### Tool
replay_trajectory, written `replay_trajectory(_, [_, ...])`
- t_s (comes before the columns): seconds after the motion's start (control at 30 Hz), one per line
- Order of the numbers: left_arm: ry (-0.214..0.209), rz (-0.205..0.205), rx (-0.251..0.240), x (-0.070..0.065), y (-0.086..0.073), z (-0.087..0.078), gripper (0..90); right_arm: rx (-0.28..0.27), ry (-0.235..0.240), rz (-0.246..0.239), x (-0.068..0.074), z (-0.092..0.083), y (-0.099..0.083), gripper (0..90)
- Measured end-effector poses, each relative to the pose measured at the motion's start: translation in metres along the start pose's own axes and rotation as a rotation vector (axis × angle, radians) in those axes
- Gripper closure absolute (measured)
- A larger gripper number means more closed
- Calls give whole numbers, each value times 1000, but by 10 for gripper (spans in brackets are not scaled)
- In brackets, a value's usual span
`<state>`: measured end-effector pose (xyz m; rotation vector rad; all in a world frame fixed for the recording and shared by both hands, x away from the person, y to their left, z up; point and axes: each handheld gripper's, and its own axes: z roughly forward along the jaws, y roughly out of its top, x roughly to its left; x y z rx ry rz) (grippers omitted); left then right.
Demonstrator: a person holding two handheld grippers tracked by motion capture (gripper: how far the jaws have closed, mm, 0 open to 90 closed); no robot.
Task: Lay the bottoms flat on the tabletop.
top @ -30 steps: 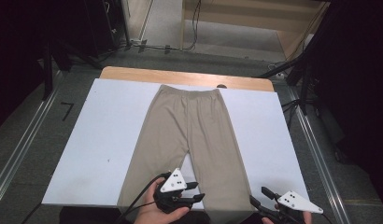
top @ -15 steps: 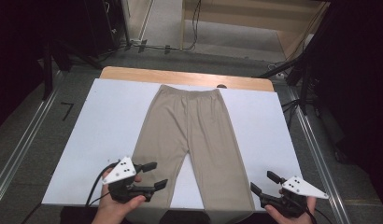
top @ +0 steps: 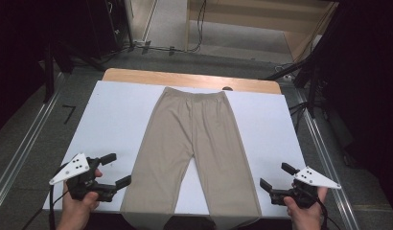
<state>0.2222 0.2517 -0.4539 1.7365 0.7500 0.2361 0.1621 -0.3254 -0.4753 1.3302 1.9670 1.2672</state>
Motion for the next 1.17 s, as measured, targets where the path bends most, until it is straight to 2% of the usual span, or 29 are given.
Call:
replay_trajectory(0.1, [30,0,-9,12,-5,-10,0,-13,-11,3,-8,3,0,0])
replay_trajectory(0.17, [31,-5,-19,20,-9,-15,0,-18,-26,2,-11,5,-3,0])
replay_trajectory(0.2, [49,0,-22,25,-12,-18,0,-32,-34,1,-13,6,-6,0])
replay_trajectory(0.27, [49,-4,-25,32,-16,-22,0,-45,-29,32,-18,8,-12,0])
replay_trajectory(0.43, [86,-23,-16,52,-27,-27,0,-56,-47,35,-29,13,-21,0])
replay_trajectory(0.53, [103,-18,-22,62,-31,-30,0,-71,-54,41,-37,14,-25,0])
replay_trajectory(0.63, [109,-46,-49,70,-33,-33,0,-80,-64,60,-44,13,-28,0])
replay_trajectory(0.7, [113,-43,-51,70,-33,-33,0,-85,-67,68,-48,13,-29,0])
replay_trajectory(0.77, [116,-24,-36,69,-35,-32,0,-86,-69,71,-49,14,-31,0])
replay_trajectory(0.83, [111,-19,-22,68,-37,-30,0,-82,-73,54,-47,15,-31,0])
replay_trajectory(0.9, [110,-26,-27,69,-38,-30,0,-79,-74,51,-47,16,-32,0])
replay_trajectory(1.03, [112,-53,-46,72,-38,-32,0,-88,-70,77,-49,15,-34,0])
replay_trajectory(1.17, [125,-46,-20,71,-37,-28,0,-77,-76,77,-49,17,-34,0])
